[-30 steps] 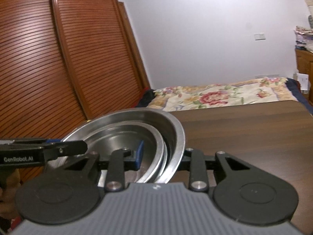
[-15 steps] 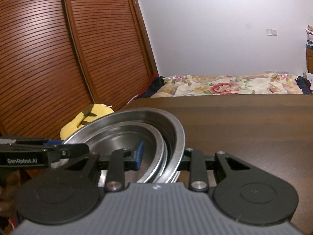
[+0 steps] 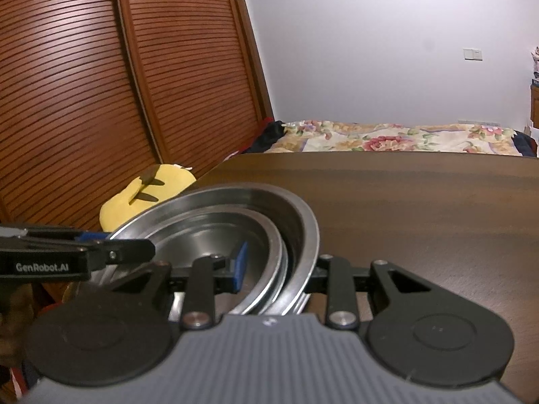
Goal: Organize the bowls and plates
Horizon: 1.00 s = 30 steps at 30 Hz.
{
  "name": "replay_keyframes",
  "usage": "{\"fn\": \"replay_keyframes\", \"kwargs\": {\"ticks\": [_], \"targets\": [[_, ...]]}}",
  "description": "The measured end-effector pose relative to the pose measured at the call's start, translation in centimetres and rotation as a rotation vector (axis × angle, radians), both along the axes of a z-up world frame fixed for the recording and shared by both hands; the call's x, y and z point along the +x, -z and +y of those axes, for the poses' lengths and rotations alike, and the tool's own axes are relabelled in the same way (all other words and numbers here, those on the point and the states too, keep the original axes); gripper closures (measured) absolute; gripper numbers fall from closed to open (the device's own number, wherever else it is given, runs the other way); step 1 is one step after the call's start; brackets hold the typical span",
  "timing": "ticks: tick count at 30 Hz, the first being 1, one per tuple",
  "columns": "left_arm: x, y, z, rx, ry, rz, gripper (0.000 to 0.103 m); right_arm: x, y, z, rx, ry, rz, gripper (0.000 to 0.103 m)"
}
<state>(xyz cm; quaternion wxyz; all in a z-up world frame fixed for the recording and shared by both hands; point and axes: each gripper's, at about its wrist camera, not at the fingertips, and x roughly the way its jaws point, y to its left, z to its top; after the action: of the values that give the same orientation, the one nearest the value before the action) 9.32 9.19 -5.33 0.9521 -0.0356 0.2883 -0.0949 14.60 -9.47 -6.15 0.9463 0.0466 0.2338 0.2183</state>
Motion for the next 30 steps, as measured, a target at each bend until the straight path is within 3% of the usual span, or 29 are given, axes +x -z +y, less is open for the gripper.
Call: {"fn": "replay_keyframes", "kwargs": {"ticks": [16, 22, 25, 30], "targets": [[-0.1, 0.2, -0.6, 0.032, -0.016, -0.01, 0.069, 0.6, 0.3, 0.7, -0.056, -0.029, 0.007, 0.071], [0.1, 0.3, -0.6, 0.034, -0.019, -0.003, 0.07, 0.8, -0.1, 0.7, -0.074, -0.031, 0.027, 0.061], [0.3, 0.2, -0.5, 0.036, -0.02, -0.003, 0.07, 0.7, -0.5, 0.6, -0.101, -0.007, -0.004, 0.049], [0.1, 0.1, -0.4, 0.041, -0.032, -0.017, 0.068, 0.6, -1.1, 0.2, -0.102, 0.011, -0.021, 0.048]]}}
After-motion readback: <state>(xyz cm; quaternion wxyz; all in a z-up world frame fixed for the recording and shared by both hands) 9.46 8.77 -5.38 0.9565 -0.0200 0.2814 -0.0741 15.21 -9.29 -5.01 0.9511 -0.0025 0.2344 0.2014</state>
